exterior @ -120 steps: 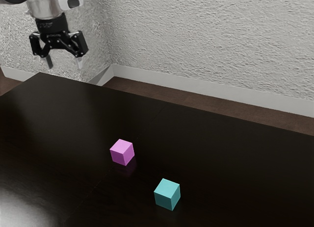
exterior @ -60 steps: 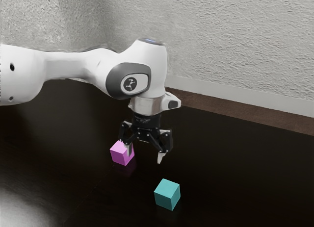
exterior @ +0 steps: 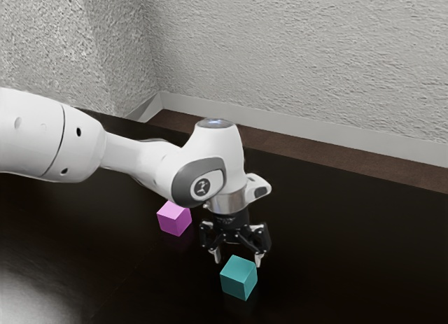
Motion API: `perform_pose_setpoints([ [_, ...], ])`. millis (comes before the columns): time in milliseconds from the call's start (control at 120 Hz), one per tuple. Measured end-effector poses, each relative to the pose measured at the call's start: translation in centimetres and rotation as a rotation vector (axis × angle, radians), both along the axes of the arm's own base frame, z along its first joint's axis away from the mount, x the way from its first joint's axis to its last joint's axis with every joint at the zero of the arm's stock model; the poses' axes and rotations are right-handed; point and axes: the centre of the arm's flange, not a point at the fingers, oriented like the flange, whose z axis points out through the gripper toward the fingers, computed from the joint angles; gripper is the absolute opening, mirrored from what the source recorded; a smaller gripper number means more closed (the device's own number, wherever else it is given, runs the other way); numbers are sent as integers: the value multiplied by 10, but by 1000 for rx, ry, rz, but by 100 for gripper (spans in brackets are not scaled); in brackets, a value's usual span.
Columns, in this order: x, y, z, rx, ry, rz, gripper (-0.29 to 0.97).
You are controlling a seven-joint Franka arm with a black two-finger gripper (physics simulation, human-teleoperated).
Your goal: Pick up the blue block with one arm, and put the blue block on the pink block with one arm
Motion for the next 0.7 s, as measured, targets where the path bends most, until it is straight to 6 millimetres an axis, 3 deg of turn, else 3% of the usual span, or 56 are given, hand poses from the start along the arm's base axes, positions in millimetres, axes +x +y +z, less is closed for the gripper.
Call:
perform_pose_setpoints([
  [133,3,15,-4,15,-69,-47,68],
  [317,7,13,-4,34,-131,-136,68],
  [517,-4,-5,2,-3,-152,-178,68],
  [617,-26,-11,0,-11,-139,-198,68],
  [700,-31,-13,-1,-14,-137,-203,68],
])
